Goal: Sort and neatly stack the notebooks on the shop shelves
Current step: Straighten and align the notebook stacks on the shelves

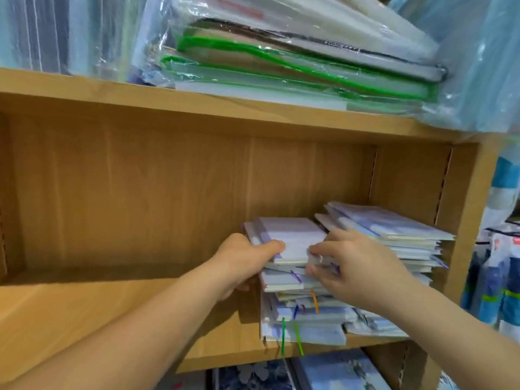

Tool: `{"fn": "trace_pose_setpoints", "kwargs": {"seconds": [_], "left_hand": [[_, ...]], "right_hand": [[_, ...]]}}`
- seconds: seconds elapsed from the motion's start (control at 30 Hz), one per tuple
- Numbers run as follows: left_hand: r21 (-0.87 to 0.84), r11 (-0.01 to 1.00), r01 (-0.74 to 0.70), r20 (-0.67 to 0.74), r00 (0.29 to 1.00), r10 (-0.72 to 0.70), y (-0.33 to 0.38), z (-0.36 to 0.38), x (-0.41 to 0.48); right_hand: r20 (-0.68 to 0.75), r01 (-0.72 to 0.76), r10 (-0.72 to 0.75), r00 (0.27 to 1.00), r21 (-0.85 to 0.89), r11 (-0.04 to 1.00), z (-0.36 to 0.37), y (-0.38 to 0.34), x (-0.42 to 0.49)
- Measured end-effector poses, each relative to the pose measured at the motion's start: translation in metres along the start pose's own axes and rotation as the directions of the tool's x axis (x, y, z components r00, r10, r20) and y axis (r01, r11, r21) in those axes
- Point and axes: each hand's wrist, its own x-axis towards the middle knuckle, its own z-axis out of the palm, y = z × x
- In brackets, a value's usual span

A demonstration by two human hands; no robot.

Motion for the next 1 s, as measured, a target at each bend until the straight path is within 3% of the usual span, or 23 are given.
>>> {"fn": "trace_pose_setpoints", "kwargs": {"seconds": [0.07, 0.13, 0.23, 0.53, 0.67, 0.83, 1.0], "left_hand": [[0.162, 0.985, -0.062, -0.091, 0.993, 0.078, 0.005, -0.006, 0.003], [0.105, 0.992, -0.068, -0.089, 0.993, 0.077, 0.006, -0.011, 0.006], [-0.087, 0.996, -0.017, -0.059, 0.998, 0.012, 0.006, -0.016, 0.010], [-0.190, 0.978, 0.081, 0.102, 0.993, -0.063, 0.014, -0.017, 0.013], [-0.065, 0.997, 0.053, 0.108, 0.993, -0.046, 0.019, -0.012, 0.012], [-0.383, 0.908, 0.171, 0.178, 0.978, -0.109, 0.029, -0.016, 0.009], [-0.584, 0.803, 0.116, 0.028, 0.992, -0.124, 0.027, -0.040, -0.006]], "right_hand": [[-0.015, 0.043, -0.046, 0.999, -0.139, 0.989, 0.002, -0.002, 0.003], [-0.032, 0.080, -0.087, 0.996, -0.174, 0.982, 0.002, -0.005, 0.008], [-0.033, 0.120, -0.124, 0.992, -0.097, 0.988, 0.002, -0.002, 0.016], [-0.045, 0.056, -0.050, 0.998, 0.144, 0.988, 0.007, 0.006, 0.027], [-0.026, 0.049, -0.044, 0.999, 0.203, 0.978, 0.010, 0.008, 0.027], [0.023, -0.009, 0.002, 1.000, 0.294, 0.956, 0.004, 0.014, 0.021], [-0.010, -0.015, 0.021, 1.000, 0.367, 0.930, -0.012, -0.008, 0.015]]}}
